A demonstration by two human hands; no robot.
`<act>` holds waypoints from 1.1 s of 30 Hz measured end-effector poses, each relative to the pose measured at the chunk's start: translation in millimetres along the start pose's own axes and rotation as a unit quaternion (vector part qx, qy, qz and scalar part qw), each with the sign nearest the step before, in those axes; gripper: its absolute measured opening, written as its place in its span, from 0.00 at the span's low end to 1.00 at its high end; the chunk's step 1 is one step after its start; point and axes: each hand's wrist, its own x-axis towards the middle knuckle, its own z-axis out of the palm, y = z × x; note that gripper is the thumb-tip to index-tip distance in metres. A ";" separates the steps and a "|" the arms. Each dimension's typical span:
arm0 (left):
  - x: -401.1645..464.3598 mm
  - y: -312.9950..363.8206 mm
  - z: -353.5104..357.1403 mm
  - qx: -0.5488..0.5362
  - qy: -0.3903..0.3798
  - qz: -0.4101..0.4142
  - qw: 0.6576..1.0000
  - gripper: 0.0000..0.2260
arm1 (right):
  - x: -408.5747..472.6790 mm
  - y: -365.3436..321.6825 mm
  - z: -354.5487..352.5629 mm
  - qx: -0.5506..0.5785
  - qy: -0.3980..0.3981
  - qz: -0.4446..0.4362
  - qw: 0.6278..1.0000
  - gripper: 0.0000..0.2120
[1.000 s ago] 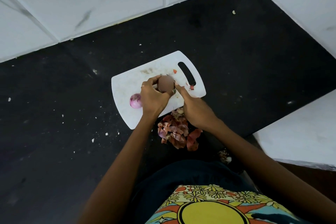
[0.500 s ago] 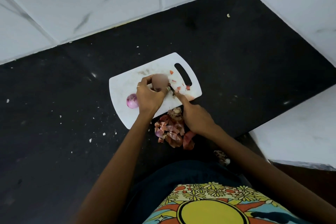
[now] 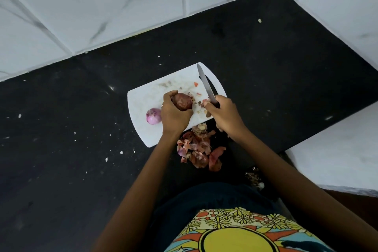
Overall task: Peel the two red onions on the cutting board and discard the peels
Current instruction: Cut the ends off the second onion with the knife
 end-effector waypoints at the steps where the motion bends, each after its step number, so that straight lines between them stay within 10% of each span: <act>1: -0.7 -0.2 0.2 -0.005 -0.002 0.001 1.000 0.28 | 4.4 -1.4 2.4 0.005 -0.001 -0.002 1.000 0.10; 19: -4.3 -4.7 -1.8 -0.002 -0.023 0.009 1.000 0.30 | 23.6 -12.9 24.0 0.201 -0.024 0.104 0.974 0.05; 33: 1.9 -2.7 -2.4 -0.234 -0.055 -0.143 0.960 0.28 | 20.6 -7.3 25.8 0.268 -0.004 0.107 0.958 0.07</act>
